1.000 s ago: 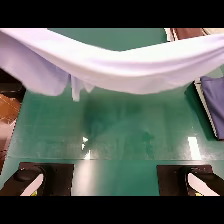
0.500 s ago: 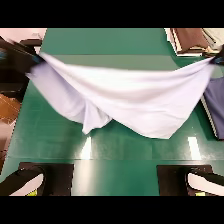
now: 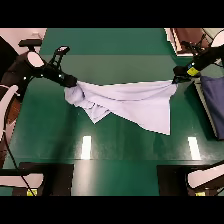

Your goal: Fold the shirts.

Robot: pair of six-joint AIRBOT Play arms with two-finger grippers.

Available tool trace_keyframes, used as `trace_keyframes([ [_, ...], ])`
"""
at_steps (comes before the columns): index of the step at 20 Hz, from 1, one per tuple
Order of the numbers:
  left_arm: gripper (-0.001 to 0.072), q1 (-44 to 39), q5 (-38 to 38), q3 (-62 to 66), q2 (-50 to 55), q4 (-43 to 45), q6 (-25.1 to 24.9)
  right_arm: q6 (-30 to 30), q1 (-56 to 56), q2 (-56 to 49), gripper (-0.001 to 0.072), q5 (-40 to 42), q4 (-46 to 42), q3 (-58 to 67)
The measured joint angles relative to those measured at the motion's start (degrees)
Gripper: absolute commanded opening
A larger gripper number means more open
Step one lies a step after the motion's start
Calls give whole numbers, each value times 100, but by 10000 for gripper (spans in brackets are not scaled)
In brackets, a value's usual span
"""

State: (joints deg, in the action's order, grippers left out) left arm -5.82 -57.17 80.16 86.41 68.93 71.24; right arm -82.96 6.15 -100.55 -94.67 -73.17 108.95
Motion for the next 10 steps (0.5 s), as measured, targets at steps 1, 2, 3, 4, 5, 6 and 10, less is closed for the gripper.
trace_keyframes([
  [1,27,0,326,94,52,-2,20,7,-13,-94,54,28,17,162],
  [2,116,0,538,197,92,0,35,13,-26,-157,295,66,50,306],
  [3,434,0,748,334,120,9,50,17,-55,-205,495,103,109,442],
  [4,616,2,905,474,136,11,90,33,-92,-227,494,125,188,535],
  [5,614,17,966,632,151,15,190,39,-151,-238,493,151,278,605],
  [6,614,52,951,789,166,33,289,39,-227,-238,493,149,393,640],
  [10,612,396,48,1259,63,17,691,46,-651,166,490,96,975,70],
])
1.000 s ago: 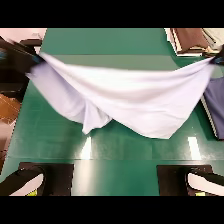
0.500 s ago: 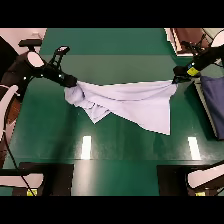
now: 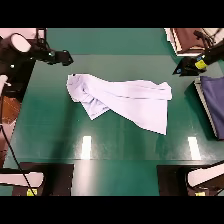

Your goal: Fold the shirts.

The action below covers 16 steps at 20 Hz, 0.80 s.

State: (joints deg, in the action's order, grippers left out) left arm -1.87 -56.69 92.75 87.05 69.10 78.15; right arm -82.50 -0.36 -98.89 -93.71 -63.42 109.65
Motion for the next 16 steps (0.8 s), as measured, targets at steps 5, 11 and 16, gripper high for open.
trace_keyframes([
  [5,604,186,-861,-866,-579,-326,289,46,-400,1132,487,518,293,-1714],
  [11,605,-529,267,-3220,-1180,-1287,706,103,-450,2098,485,1204,369,-3003],
  [16,605,-957,1600,-4159,-1279,-1718,1344,116,-420,2304,485,1307,385,-3239],
])
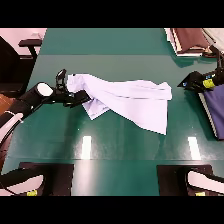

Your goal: Fold the shirts.

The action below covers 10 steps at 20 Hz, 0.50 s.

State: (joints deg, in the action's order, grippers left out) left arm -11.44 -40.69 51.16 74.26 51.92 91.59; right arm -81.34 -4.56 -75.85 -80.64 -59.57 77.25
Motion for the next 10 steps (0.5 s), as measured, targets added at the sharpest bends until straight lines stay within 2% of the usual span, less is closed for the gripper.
trace_keyframes([
  [9,603,-111,992,-234,151,-245,369,0,48,46,484,57,2,-55],
  [10,574,-111,1056,-234,160,-256,389,0,48,46,484,57,4,-55],
])
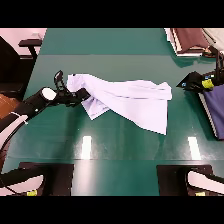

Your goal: Fold the shirts.

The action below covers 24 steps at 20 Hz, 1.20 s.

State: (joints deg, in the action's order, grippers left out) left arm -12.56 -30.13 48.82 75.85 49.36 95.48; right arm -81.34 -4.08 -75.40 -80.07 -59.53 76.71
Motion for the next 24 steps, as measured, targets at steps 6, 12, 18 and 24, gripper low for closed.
trace_keyframes([
  [6,26,4,138,0,26,-42,44,2,0,0,484,-9,-2,-2],
  [12,26,461,-378,380,-22,275,-109,55,-509,269,486,-413,-50,-702],
  [18,26,813,-1115,994,-203,671,-940,105,-1305,848,514,-225,-52,-2949],
  [24,26,872,-1451,1200,-247,756,-1270,181,-658,975,509,525,225,-4247],
])
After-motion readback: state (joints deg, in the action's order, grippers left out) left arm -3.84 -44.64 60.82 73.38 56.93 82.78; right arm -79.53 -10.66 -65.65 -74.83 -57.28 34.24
